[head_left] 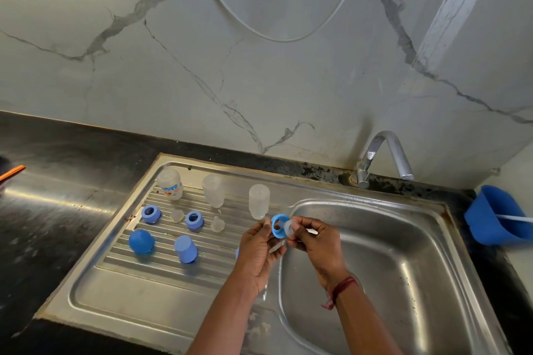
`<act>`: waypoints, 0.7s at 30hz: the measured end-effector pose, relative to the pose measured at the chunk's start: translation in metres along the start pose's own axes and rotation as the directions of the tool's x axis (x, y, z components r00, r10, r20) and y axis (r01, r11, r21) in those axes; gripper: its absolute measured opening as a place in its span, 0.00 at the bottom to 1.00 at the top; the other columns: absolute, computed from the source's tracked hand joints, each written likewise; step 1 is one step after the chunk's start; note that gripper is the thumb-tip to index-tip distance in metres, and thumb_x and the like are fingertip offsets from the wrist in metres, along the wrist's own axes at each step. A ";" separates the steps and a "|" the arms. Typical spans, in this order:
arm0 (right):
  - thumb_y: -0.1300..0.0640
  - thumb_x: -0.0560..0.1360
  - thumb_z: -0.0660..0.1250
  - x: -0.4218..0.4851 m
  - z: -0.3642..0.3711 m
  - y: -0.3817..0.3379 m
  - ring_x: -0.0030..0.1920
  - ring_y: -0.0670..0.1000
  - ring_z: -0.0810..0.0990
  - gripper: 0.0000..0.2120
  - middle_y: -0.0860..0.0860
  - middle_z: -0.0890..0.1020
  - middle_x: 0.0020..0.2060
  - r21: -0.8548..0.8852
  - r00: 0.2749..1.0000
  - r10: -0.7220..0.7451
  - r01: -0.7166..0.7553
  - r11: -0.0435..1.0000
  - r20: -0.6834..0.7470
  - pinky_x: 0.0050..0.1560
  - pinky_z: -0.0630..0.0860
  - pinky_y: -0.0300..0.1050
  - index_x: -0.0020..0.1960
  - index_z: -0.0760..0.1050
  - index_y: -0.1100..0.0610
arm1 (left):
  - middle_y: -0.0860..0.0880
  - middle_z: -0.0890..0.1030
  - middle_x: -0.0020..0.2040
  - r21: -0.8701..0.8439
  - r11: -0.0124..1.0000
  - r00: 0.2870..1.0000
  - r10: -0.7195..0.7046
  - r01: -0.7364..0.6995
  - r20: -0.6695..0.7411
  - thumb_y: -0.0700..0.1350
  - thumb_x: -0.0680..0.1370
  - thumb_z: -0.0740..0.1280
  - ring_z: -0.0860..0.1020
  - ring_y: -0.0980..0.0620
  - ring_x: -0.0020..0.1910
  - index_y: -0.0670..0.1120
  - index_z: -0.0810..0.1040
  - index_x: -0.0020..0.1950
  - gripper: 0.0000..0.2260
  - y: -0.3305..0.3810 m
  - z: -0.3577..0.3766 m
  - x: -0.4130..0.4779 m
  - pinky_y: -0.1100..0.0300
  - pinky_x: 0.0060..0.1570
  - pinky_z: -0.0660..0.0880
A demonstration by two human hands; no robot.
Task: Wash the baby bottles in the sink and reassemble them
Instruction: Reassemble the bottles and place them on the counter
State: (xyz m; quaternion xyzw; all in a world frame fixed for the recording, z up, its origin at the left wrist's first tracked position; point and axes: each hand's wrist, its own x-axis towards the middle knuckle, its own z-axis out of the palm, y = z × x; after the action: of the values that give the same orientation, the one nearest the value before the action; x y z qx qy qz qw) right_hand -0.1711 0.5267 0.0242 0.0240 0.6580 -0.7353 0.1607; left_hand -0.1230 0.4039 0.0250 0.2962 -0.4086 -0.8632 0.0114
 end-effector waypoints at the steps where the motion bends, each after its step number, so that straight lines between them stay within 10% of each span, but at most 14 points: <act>1: 0.64 0.76 0.71 0.001 0.001 0.000 0.41 0.54 0.85 0.06 0.55 0.86 0.43 -0.036 1.000 -0.010 0.009 0.999 -0.010 0.43 0.83 0.45 0.51 0.83 0.60 | 0.41 0.85 0.51 0.008 1.000 1.000 -0.003 0.003 0.002 0.45 0.82 0.64 0.82 0.50 0.45 0.42 0.82 0.57 0.10 -0.001 0.000 0.001 0.57 0.42 0.76; 21: 0.61 0.69 0.77 0.008 0.003 0.004 0.41 0.43 0.80 0.06 0.46 0.82 0.41 -0.600 0.949 -0.310 0.213 0.772 -0.062 0.43 0.78 0.37 0.42 0.85 0.52 | 0.37 0.83 0.55 0.015 0.994 0.991 -0.112 0.111 0.072 0.45 0.77 0.70 0.81 0.42 0.54 0.40 0.80 0.60 0.14 -0.011 -0.003 0.001 0.48 0.57 0.78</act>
State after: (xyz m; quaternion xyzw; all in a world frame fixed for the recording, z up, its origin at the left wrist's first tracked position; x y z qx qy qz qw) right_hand -0.1764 0.5215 0.0185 -0.0606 0.8595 -0.5075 0.0039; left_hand -0.1199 0.4083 0.0151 0.2871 -0.3965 -0.8704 -0.0532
